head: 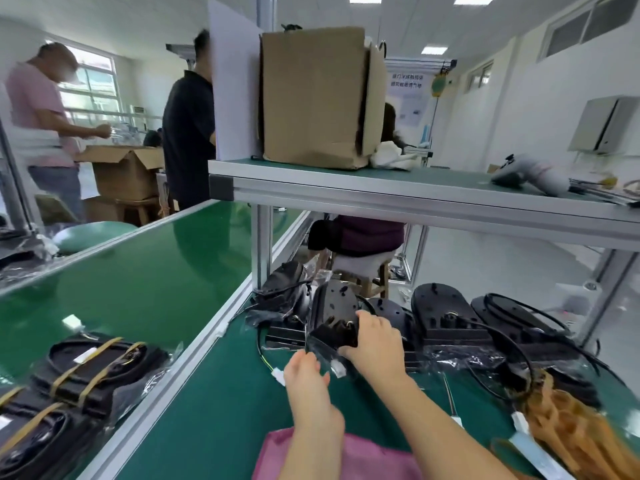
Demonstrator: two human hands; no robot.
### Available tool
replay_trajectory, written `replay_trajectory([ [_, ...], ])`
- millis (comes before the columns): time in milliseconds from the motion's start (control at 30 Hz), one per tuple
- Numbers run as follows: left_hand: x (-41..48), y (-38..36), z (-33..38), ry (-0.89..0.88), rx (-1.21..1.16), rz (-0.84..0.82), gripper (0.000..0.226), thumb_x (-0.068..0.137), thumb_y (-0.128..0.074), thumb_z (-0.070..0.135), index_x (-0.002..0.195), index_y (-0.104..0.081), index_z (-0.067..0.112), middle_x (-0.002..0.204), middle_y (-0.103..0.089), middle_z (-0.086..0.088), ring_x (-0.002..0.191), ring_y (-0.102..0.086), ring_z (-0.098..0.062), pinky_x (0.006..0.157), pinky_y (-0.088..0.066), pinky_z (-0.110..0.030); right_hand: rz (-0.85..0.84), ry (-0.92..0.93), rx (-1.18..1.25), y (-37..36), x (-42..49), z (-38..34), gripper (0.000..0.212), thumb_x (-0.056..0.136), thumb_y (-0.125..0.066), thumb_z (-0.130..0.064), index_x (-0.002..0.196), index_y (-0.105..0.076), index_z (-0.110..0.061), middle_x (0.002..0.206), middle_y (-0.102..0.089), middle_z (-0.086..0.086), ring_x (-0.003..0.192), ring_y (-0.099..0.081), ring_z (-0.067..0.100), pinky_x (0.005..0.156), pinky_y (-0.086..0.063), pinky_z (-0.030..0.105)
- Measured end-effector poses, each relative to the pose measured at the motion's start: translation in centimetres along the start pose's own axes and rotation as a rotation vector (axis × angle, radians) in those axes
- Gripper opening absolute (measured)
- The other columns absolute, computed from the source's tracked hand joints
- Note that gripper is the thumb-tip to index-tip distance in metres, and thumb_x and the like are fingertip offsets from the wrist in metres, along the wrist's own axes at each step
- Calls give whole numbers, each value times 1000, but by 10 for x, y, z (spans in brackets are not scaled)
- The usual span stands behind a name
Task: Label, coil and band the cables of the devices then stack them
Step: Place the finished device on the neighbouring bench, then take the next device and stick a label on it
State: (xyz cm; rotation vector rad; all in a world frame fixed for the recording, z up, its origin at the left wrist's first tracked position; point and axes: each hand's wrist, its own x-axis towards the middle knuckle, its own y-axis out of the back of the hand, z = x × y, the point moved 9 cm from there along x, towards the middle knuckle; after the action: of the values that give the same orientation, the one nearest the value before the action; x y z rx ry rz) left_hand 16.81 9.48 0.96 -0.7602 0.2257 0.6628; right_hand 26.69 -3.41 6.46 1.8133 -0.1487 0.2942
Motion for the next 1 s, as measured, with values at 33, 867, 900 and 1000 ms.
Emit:
replay_trajectory([
  [33, 0, -4, -7, 16, 13, -14, 18, 96, -43, 4, 108, -55, 10, 91, -54, 1, 97, -53, -19, 85, -42, -32, 40, 37, -15, -1, 2, -3, 74, 74, -70, -53, 133, -40, -21, 124, -58, -1, 120, -49, 22, 95, -40, 37],
  [867, -18, -7, -6, 155, -72, -142, 59, 101, -40, 49, 141, -41, 5, 131, -50, -14, 119, -53, -33, 98, -47, -42, 93, 307, -275, 70, -56, -45, 71, 76, -56, -44, 139, -30, -22, 114, -61, 7, 96, -63, 28, 112, -14, 56],
  [900, -21, -7, -1, 162, -38, -180, 61, 98, -38, 56, 136, -46, 8, 126, -55, -11, 110, -58, -31, 87, -52, -42, 82, 309, -294, 78, -70, -42, 71, 77, -55, -45, 139, -29, -23, 115, -61, 6, 98, -63, 28, 112, -13, 56],
  [1000, -35, -2, -1, 234, 156, -305, 65, 94, -40, 63, 125, -54, 9, 113, -64, -15, 96, -64, -31, 63, -55, -38, -8, 295, -329, 91, -119, -27, 73, 77, -51, -45, 142, -24, -26, 118, -58, 5, 107, -59, 27, 112, -9, 56],
])
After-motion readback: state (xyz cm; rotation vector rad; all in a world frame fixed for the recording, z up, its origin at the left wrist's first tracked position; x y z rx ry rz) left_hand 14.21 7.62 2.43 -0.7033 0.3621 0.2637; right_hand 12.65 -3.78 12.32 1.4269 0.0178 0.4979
